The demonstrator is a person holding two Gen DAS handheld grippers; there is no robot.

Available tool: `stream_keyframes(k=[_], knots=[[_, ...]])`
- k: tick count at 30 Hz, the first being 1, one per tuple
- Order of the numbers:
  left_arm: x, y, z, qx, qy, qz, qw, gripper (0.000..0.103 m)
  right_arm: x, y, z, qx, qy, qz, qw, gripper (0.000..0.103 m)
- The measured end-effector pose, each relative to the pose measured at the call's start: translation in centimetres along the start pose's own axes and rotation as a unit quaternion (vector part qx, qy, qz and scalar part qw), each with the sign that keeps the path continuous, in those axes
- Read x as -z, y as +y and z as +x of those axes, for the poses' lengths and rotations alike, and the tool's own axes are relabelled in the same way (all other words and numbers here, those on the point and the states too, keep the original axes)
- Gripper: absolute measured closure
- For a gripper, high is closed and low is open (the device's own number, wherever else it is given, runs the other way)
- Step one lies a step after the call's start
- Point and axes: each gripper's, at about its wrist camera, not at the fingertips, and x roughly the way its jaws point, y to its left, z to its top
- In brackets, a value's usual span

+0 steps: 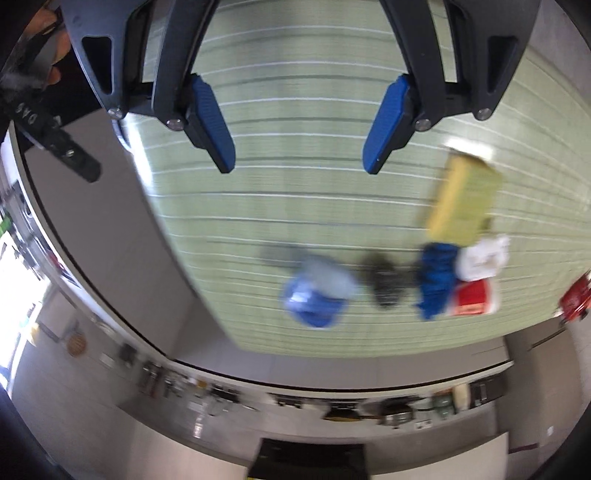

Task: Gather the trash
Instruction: 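Move both open tools back toward the trash on the island, then grasp the yellow sponge with the right tool while the left tool grasps the white tissue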

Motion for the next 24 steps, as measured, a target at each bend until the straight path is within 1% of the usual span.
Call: stream_keyframes(k=[1, 2, 5, 11, 16, 19, 22, 24], knots=[[0.0, 0.9, 0.0, -0.003, 0.000, -0.004, 1.0000, 0.030, 0.3, 1.6, 0.4, -0.001, 0.000, -0.003, 1.000, 0.027], [0.0, 3.0, 0.0, -0.009, -0.001, -0.010, 0.9999, 0.030, 0.6, 3.6, 1.0, -0.004, 0.000, -0.008, 1.000, 0.027], [-0.1, 7.1, 0.2, -0.019, 0.003, -0.023, 0.9996, 0.030, 1.6, 8.0, 2.6, -0.011, 0.010, -0.019, 1.000, 0.027], [-0.8, 13.6, 0.5, -0.047, 0.005, -0.049, 0.9976, 0.030, 2.6, 14.7, 5.4, -0.024, 0.032, -0.052, 0.998, 0.027], [-1.2, 17.9, 1.3, -0.069, 0.002, -0.084, 0.9941, 0.030, 2.5, 18.3, 7.6, -0.041, 0.040, -0.091, 0.994, 0.026], [-1.4, 19.7, 1.4, -0.083, 0.005, -0.102, 0.9913, 0.030, 2.6, 20.3, 9.8, -0.069, 0.058, -0.100, 0.991, 0.026], [-1.9, 20.6, 1.5, -0.100, 0.002, -0.092, 0.9907, 0.030, 3.2, 22.3, 11.3, -0.090, 0.072, -0.107, 0.988, 0.026], [-2.1, 21.2, 1.5, -0.103, -0.001, -0.094, 0.9902, 0.030, 3.8, 23.9, 12.1, -0.096, 0.078, -0.114, 0.986, 0.026]])
